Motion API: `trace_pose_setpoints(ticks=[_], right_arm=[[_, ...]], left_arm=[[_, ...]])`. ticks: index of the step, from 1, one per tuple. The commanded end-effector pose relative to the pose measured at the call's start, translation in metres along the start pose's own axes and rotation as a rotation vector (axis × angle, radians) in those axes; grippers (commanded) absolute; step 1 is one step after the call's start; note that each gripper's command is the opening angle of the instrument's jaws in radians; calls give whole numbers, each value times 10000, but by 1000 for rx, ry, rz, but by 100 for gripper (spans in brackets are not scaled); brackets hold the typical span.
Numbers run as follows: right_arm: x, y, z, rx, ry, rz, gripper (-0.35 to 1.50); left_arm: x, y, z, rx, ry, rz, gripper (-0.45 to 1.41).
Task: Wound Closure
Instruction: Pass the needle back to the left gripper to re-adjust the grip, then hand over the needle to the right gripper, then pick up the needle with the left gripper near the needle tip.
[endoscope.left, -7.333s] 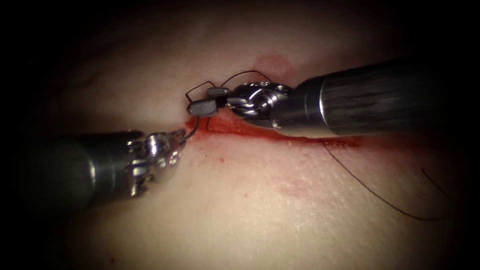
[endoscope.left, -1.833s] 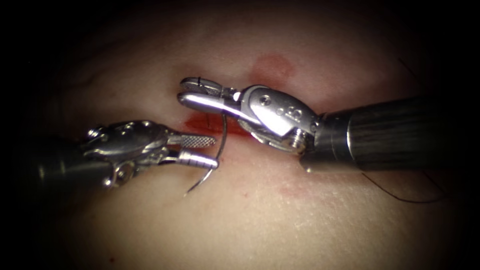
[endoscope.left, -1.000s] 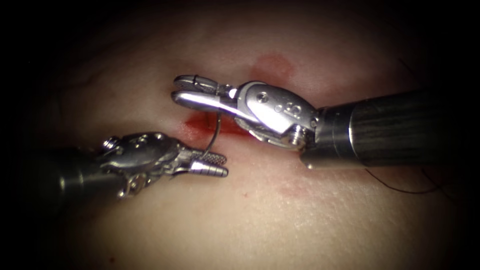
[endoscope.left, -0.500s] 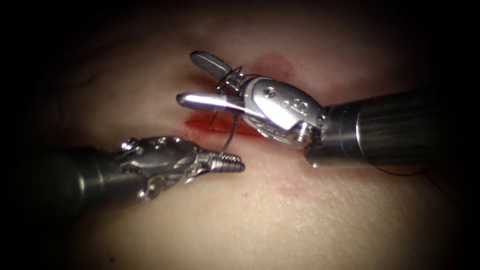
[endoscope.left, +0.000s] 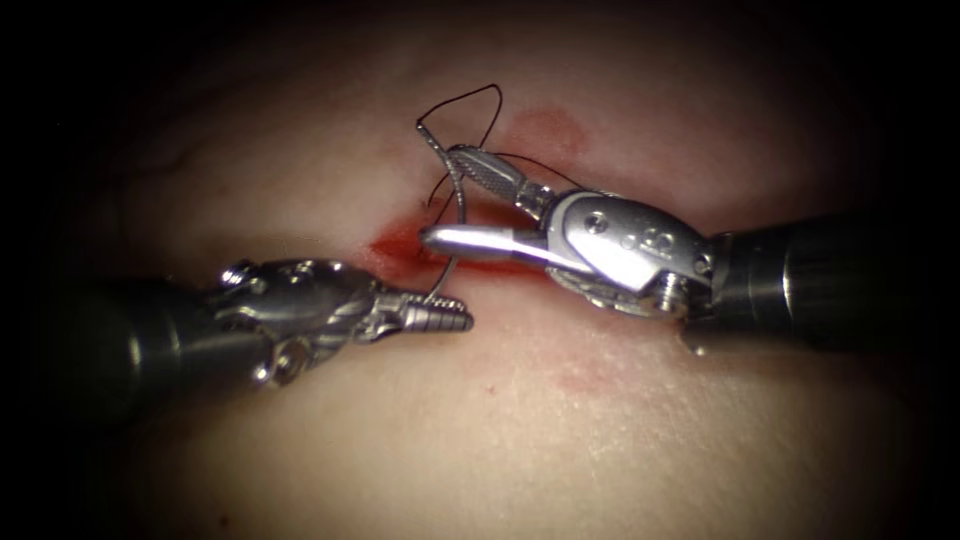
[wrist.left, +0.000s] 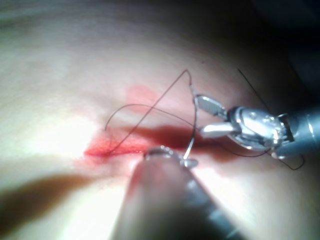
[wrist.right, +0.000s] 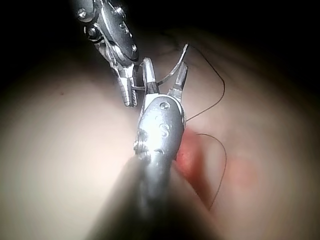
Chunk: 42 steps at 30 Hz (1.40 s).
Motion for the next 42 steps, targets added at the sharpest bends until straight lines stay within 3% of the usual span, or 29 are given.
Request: trace_pose_setpoints(ticks=[1,8,10,12,16,22,25,30,33,36,37,39,40,42], right_arm=[[-10,-8,4,-9,-7,42,147],[-5,-10,-4,-51,-44,86,147],[-4,-13,-12,-83,-120,74,133],[-2,-14,-15,-122,-216,69,131],[5,-19,-11,-233,-389,60,130],[35,-19,9,-362,-499,-8,126],[53,-21,11,-411,-509,-38,126],[73,-34,7,-406,-498,-36,125],[83,-37,0,-390,-492,-53,125],[83,-39,-13,-322,-460,-52,125],[80,-40,-26,-345,-399,-89,111],[75,-42,-39,-364,-309,-157,89],[76,-38,-46,-319,-306,-370,76],[76,-36,-52,-270,-324,-458,73]], left_arm=[[-2,-5,8,-1,2,0,-29],[2,-16,-2,78,39,30,-28],[2,-20,-2,157,54,53,-28],[0,-21,1,274,43,90,-21],[-1,-16,7,420,38,154,-15],[-11,0,28,546,0,213,-23],[-15,7,31,581,-3,229,-22],[-15,5,30,596,-5,239,-23],[-16,5,27,563,-16,236,-17],[-18,6,25,463,-46,227,-7],[-24,9,27,386,-68,224,-12],[-31,13,29,298,-97,225,7],[-34,17,30,230,-103,232,12],[-37,21,31,185,-90,252,17]])
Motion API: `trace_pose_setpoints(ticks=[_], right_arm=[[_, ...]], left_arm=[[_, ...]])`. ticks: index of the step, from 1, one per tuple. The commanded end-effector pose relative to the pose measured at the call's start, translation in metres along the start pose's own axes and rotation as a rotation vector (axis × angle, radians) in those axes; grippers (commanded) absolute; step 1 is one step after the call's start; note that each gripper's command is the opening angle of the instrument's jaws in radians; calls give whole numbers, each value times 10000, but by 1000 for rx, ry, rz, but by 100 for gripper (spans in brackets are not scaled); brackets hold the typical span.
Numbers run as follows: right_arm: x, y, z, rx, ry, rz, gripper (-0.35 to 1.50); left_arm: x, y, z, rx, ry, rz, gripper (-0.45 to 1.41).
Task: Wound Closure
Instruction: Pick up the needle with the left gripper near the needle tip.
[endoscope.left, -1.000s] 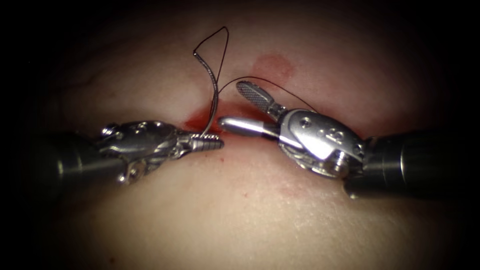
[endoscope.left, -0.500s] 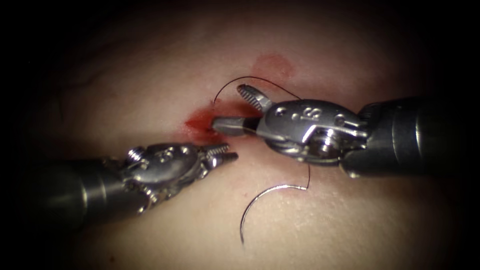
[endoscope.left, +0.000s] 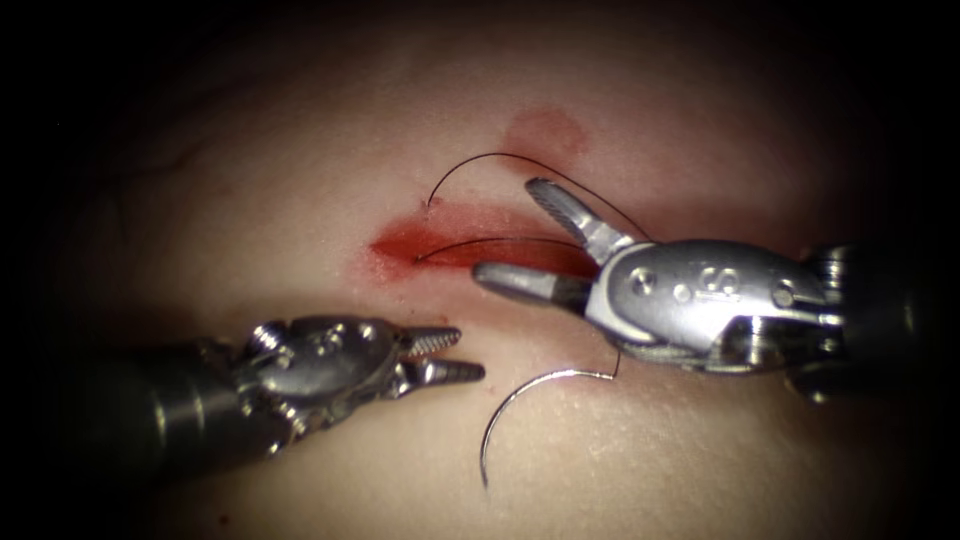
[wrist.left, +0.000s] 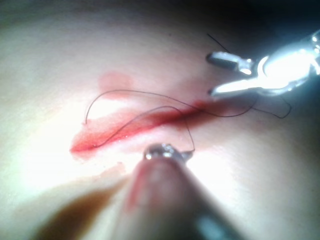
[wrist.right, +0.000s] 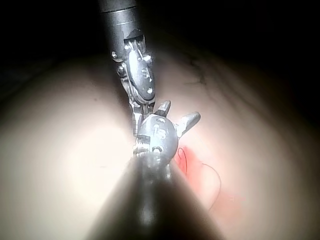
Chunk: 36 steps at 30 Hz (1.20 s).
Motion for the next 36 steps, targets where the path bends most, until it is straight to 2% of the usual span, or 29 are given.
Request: trace_pose_setpoints(ticks=[1,3,4,5,8,11,13,14,17,18,19,21,25,26,28,29,31,35,36], right_arm=[[-5,-2,1,13,-11,-24,71],[-5,0,-5,-38,-71,-29,116],[-5,0,-6,-52,-89,17,125],[-5,0,-8,-51,-108,69,128],[-7,4,-16,-41,-115,98,128],[-11,9,-28,-77,-141,58,130],[-13,10,-35,-63,-147,44,115],[-14,12,-45,-33,-157,40,81],[-18,20,-57,42,-106,76,46],[-22,23,-67,73,-107,79,22],[-27,25,-75,82,-103,75,56],[-40,22,-90,146,-126,62,96],[-52,6,-98,272,-164,49,91],[-57,-5,-100,311,-160,42,93],[-63,-17,-101,333,-162,29,96],[-68,-29,-102,342,-161,19,98],[-79,-42,-103,344,-162,13,98],[-89,-43,-100,342,-178,23,95],[-92,-42,-99,336,-190,19,93]], left_arm=[[-3,1,8,-22,13,11,19],[-4,7,6,-78,58,36,20],[-3,7,6,-97,72,42,20],[-2,8,5,-119,95,50,20],[-1,7,3,-186,168,72,20],[1,4,1,-229,219,83,19],[0,3,0,-249,233,89,19],[0,1,-2,-260,245,98,18],[0,-2,-4,-274,243,84,16],[0,-3,-5,-303,232,43,16],[0,-2,-5,-319,224,17,20],[-1,2,-5,-331,154,13,34],[-3,9,-5,-294,24,27,36],[-4,12,-4,-233,-35,32,38],[-4,14,-2,-175,-75,35,44],[-3,17,1,-104,-93,35,56],[-1,26,10,5,-140,23,57],[2,40,22,69,-146,-21,53],[5,48,29,99,-141,-34,44]])
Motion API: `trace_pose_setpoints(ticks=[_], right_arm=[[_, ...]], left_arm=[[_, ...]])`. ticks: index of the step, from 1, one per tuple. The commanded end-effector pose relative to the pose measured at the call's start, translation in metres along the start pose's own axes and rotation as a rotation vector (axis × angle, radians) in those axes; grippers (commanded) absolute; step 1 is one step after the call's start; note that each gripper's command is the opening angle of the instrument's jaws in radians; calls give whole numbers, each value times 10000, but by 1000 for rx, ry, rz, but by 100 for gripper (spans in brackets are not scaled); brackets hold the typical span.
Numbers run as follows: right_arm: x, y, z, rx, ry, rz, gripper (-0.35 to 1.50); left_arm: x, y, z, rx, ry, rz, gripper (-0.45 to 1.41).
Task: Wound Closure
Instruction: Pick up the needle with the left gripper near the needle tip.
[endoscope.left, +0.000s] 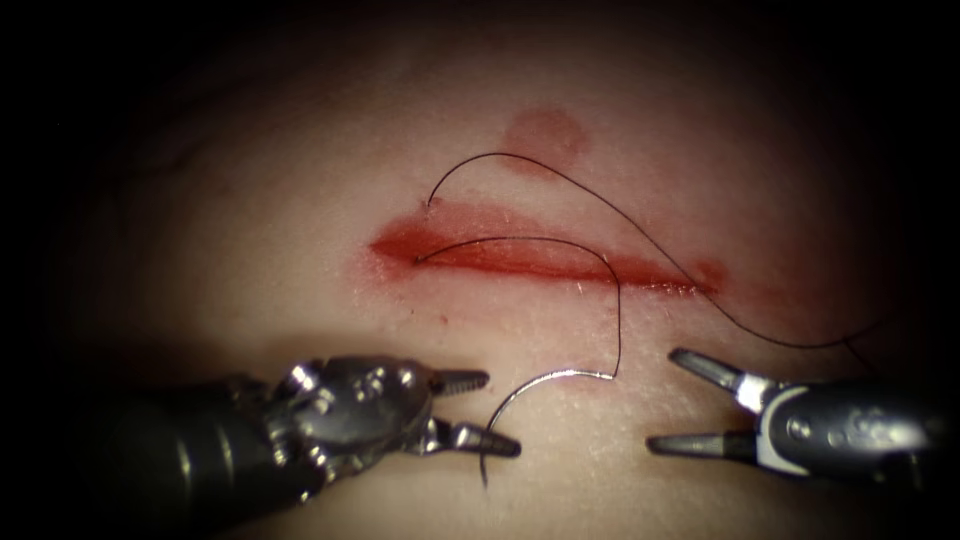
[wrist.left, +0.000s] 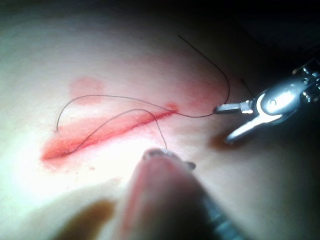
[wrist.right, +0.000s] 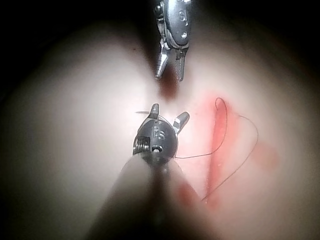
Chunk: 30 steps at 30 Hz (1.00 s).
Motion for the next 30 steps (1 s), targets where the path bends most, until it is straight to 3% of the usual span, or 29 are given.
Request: trace_pose_setpoints(ticks=[1,8,12,22,30], right_arm=[[-5,-4,7,-5,-11,2,93],[0,0,7,-4,-18,7,91],[2,1,7,-4,-19,9,90],[8,0,11,-7,-21,13,90],[15,-8,13,2,-20,14,88]], left_arm=[[0,3,11,7,2,-7,41],[1,12,17,193,-64,6,35],[-4,11,17,241,-100,23,36],[-17,11,30,294,-156,57,36],[-30,-16,47,319,-190,66,34]])
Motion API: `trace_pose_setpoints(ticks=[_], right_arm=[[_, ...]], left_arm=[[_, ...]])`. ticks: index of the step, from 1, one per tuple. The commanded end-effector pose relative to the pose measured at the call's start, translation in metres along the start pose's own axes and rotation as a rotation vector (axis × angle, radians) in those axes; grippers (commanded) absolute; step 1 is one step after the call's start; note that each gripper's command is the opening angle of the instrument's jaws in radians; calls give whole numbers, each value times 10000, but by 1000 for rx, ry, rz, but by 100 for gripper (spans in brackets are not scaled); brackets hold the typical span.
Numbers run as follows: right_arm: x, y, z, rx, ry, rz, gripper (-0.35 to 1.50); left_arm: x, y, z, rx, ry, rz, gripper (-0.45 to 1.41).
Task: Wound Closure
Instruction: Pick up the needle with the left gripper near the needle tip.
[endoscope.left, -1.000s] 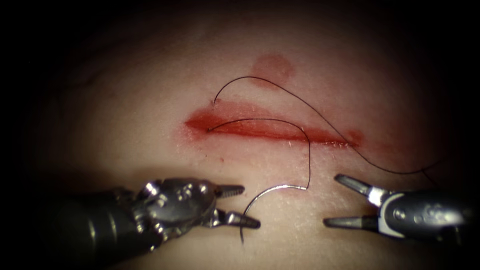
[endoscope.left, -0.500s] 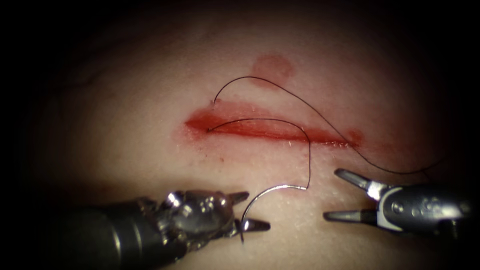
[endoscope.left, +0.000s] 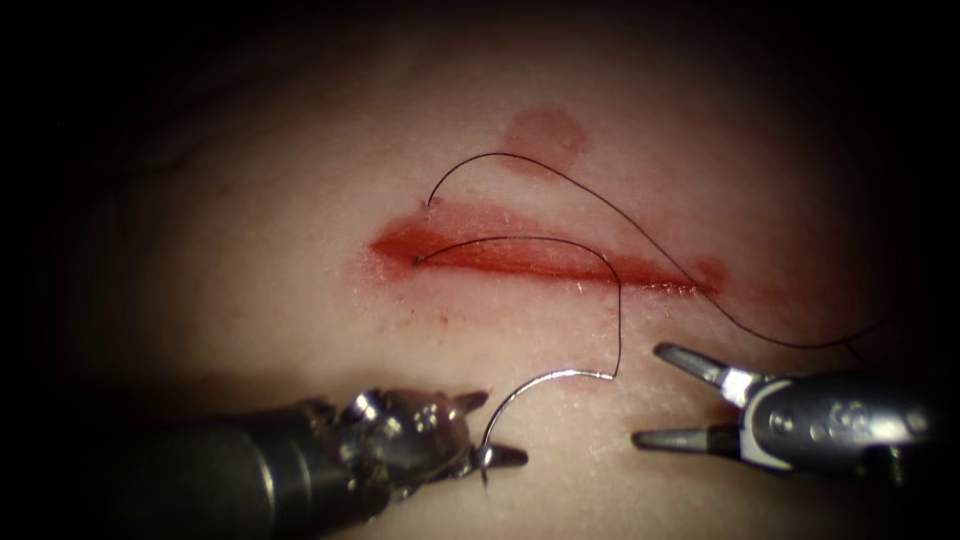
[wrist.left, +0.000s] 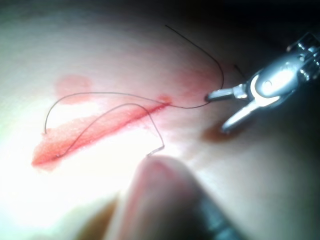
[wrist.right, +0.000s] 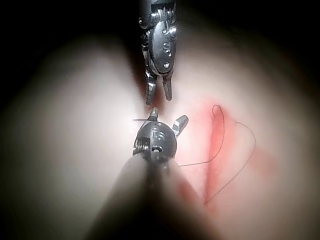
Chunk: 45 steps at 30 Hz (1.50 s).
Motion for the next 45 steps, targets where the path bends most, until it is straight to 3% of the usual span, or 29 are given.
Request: trace_pose_setpoints(ticks=[1,18,45], right_arm=[[-1,-8,7,4,2,2,88],[0,-10,7,11,3,2,85],[2,-10,6,11,3,3,76]], left_arm=[[-1,0,10,-2,-6,2,34],[-15,3,39,-12,-54,43,18],[-40,-17,101,4,-102,98,22]])
